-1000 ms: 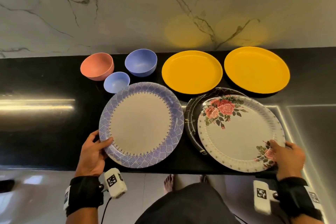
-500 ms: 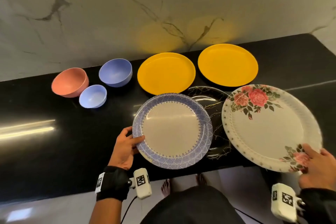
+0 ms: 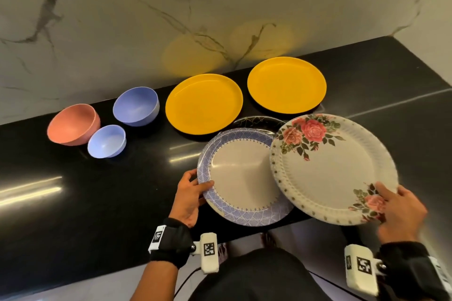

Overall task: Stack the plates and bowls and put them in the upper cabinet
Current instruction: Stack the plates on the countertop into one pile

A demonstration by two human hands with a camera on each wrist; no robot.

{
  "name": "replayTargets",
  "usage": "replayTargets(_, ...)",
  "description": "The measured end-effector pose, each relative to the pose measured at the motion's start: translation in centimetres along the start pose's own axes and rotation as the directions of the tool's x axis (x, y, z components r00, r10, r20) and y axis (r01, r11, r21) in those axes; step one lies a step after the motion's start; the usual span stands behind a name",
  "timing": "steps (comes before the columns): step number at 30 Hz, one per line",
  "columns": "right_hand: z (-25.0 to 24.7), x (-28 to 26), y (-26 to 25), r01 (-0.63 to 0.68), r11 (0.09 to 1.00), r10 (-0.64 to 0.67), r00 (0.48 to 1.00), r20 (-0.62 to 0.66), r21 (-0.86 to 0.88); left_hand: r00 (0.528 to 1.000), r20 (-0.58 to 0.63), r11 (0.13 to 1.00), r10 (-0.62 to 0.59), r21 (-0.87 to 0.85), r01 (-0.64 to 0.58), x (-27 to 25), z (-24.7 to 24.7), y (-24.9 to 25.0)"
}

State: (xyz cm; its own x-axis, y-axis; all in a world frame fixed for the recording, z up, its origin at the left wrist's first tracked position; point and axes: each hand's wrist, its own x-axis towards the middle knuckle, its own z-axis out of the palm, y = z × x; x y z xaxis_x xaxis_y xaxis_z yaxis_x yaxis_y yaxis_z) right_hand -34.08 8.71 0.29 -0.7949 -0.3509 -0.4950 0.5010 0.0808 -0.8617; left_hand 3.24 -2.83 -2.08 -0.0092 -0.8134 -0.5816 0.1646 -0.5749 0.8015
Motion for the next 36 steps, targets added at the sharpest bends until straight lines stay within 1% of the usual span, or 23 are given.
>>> replayTargets(3, 0.7, 0.1, 1.4, -0.033, 0.996, 0.034, 0.999, 0.016, -0.084, 0.998, -0.027, 0.997, 0.058, 0.054, -0.057, 0.4, 1.2, -0.2)
replayTargets(4, 0.8, 0.1, 1.9, -0.042, 0.994, 0.045, 0.999, 0.021, -0.103, 0.995, -0.041, 0.99, 0.093, 0.112, -0.088, 0.6, 1.4, -0.4)
replayTargets(5, 0.9, 0.2, 2.3, -0.051, 0.991, 0.054, 0.998, 0.024, -0.121, 0.989, -0.055, 0.97, 0.14, 0.207, -0.126, 0.9, 1.6, -0.5)
replayTargets(7, 1.3, 0.2, 2.8, -0.071, 0.986, 0.077, 0.996, 0.036, -0.148, 0.968, -0.062, 0.884, 0.242, 0.426, -0.193, 1.4, 1.8, -0.6)
replayTargets(9, 1.7, 0.1, 3.2, -0.071, 0.982, 0.08, 0.996, 0.044, -0.173, 0.949, -0.06, 0.786, 0.31, 0.577, -0.221, 1.7, 1.9, -0.7)
replayTargets(11, 2.2, 0.0, 3.4, -0.054, 0.98, 0.064, 0.997, 0.051, -0.19, 0.94, -0.059, 0.74, 0.336, 0.634, -0.225, 2.0, 1.9, -0.9)
replayTargets(15, 3.0, 0.4, 4.0, -0.021, 0.975, 0.042, 0.995, 0.09, -0.223, 0.93, -0.062, 0.696, 0.362, 0.682, -0.226, 2.0, 2.1, -1.1)
replayTargets(19, 4.1, 0.7, 4.6, 0.063, 0.958, -0.018, 0.987, 0.161, -0.279, 0.921, -0.055, 0.614, 0.387, 0.76, -0.213, 2.2, 2.2, -1.2)
replayTargets(22, 4.5, 1.0, 5.5, 0.141, 0.921, -0.058, 0.972, 0.23, -0.362, 0.926, -0.067, 0.619, 0.372, 0.761, -0.194, 2.6, 2.2, -1.2)
replayTargets(27, 5.0, 1.1, 6.8, 0.258, 0.786, -0.092, 0.947, 0.307, -0.561, 0.935, -0.035, 0.635, 0.353, 0.743, -0.212, 3.0, 2.6, -1.7)
replayTargets(32, 6.4, 0.0, 6.6, 0.384, 0.62, -0.13, 0.911, 0.392, -0.684, 0.943, -0.056, 0.709, 0.329, 0.675, -0.207, 3.9, 2.7, -1.9)
replayTargets(34, 6.9, -0.3, 6.6, 0.406, 0.588, -0.128, 0.901, 0.415, -0.699, 0.942, -0.08, 0.755, 0.326, 0.621, -0.209, 4.1, 2.7, -1.9)
replayTargets(36, 7.1, -0.4, 6.6, 0.41, 0.577, -0.122, 0.898, 0.422, -0.706, 0.94, -0.093, 0.777, 0.327, 0.593, -0.212, 4.2, 2.8, -1.8)
